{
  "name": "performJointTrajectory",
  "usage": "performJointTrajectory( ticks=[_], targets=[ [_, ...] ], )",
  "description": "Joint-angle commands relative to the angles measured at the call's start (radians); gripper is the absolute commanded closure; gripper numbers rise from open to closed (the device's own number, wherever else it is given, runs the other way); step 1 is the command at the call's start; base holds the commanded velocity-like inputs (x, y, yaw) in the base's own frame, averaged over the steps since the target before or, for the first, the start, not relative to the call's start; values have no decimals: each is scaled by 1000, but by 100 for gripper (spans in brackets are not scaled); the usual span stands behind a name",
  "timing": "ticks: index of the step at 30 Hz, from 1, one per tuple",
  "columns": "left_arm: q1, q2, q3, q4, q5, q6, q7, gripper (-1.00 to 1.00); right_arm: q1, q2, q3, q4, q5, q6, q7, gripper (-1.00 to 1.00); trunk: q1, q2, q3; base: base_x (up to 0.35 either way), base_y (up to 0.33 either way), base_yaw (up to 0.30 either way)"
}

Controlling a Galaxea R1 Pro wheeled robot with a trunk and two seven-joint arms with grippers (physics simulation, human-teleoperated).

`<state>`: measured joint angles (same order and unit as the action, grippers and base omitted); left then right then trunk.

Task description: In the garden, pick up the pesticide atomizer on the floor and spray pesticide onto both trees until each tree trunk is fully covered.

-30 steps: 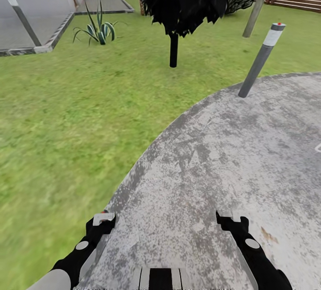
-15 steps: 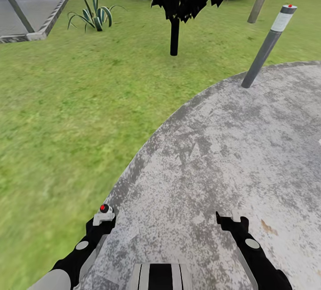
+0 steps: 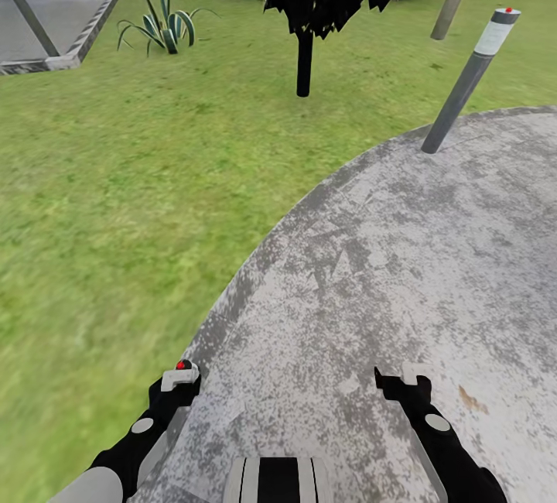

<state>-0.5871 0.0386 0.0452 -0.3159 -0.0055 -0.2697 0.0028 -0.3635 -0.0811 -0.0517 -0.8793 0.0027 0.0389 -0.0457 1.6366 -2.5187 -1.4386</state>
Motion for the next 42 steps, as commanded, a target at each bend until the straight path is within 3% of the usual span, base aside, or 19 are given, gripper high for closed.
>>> performJointTrajectory(
  ticks=[1, 42],
  targets=[
    [0, 0, 2, 1, -1, -3, 0, -100, 0, 0, 1, -1, 0, 4, -3, -100, 0, 0, -1, 5, 4, 0],
    [0, 0, 2, 0, 0, -3, 0, -100, 0, 0, 1, -1, 0, 4, -3, -100, 0, 0, 4, 12, 0, -19]
  ],
)
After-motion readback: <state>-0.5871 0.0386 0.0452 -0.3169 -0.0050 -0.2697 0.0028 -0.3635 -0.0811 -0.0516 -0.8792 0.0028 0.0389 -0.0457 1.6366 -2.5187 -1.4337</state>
